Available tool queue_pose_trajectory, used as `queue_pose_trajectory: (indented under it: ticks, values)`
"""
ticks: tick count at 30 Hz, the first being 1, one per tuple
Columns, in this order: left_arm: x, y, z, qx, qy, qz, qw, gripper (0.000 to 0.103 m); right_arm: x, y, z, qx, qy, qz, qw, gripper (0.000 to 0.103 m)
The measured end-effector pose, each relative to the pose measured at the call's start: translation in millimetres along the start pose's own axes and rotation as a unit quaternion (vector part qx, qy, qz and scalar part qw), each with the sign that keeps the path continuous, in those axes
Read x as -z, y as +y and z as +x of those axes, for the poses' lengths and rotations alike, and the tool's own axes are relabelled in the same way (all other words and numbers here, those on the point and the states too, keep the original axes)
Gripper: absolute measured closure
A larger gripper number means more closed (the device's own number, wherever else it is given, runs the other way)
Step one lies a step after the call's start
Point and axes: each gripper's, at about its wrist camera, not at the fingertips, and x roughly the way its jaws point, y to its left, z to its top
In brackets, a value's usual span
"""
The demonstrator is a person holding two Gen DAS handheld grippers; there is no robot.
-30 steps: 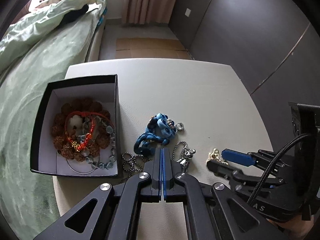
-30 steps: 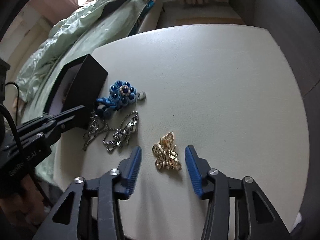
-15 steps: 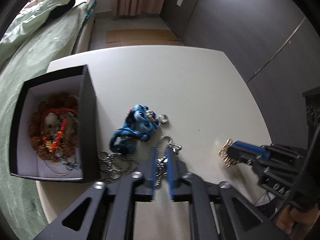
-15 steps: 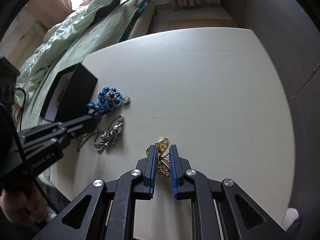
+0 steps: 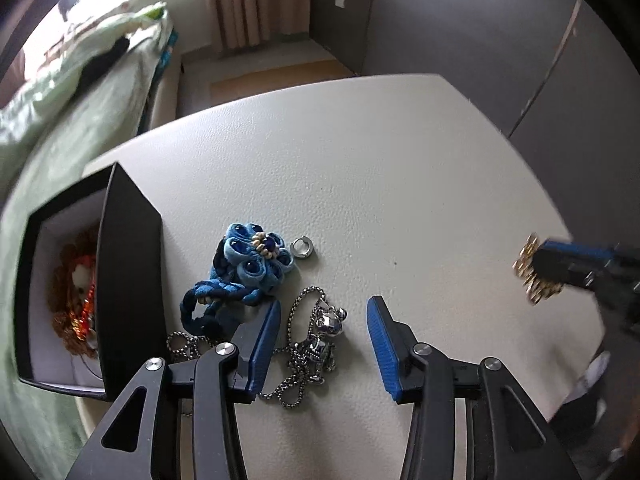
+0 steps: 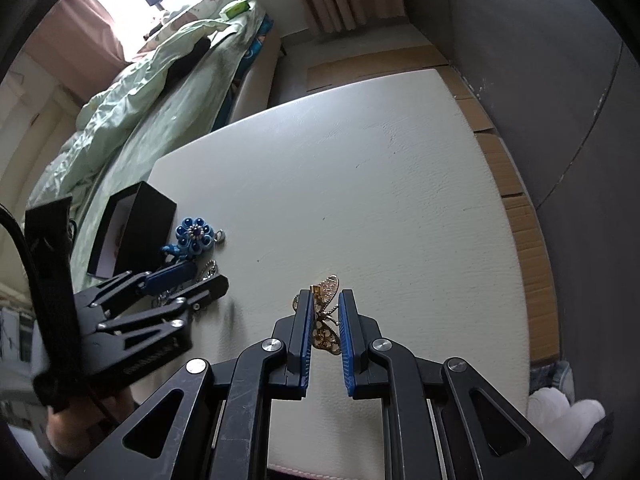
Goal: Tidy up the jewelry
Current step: 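Lift the silver chain with the left gripper while the right gripper grasps the gold butterfly brooch, then carry the silver chain over the black box with the left gripper while the right gripper carries the butterfly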
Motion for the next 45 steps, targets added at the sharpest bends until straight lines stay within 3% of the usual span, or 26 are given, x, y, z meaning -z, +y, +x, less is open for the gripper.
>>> queue_pose_trajectory:
  ticks: [3, 5, 9, 18, 33, 45]
  values:
    - [1, -1, -1, -0.007, 0.001, 0.008, 0.9999, 0.086, -2, 1, -2, 0.0, -0.003, -0.001, 1.0, 0.089]
    - [2, 1, -2, -0.007, 0.003, 0.005, 1.0, 0.089, -2, 1, -4, -0.001, -0.006, -0.002, 1.0, 0.089]
    - [3, 11, -7, 0.014, 0.004, -0.019, 0.9997, 0.09, -4, 3, -9, -0.007, -0.012, -0.002, 1.0, 0.089]
    - [-2, 25, -54, 0.025, -0.051, -0.054, 0.997, 0.09, -7, 12, -20, -0.033, -0.027, -0.008, 0.999, 0.089]
    - [-15, 49, -168, -0.004, -0.166, -0.07, 0.9836, 0.09, -17, 43, -45, -0.082, -0.08, -0.022, 0.993, 0.089]
    - [-37, 72, -254, -0.048, -0.242, -0.065, 0.967, 0.09, -20, 70, -42, -0.098, -0.087, -0.041, 0.991, 0.089]
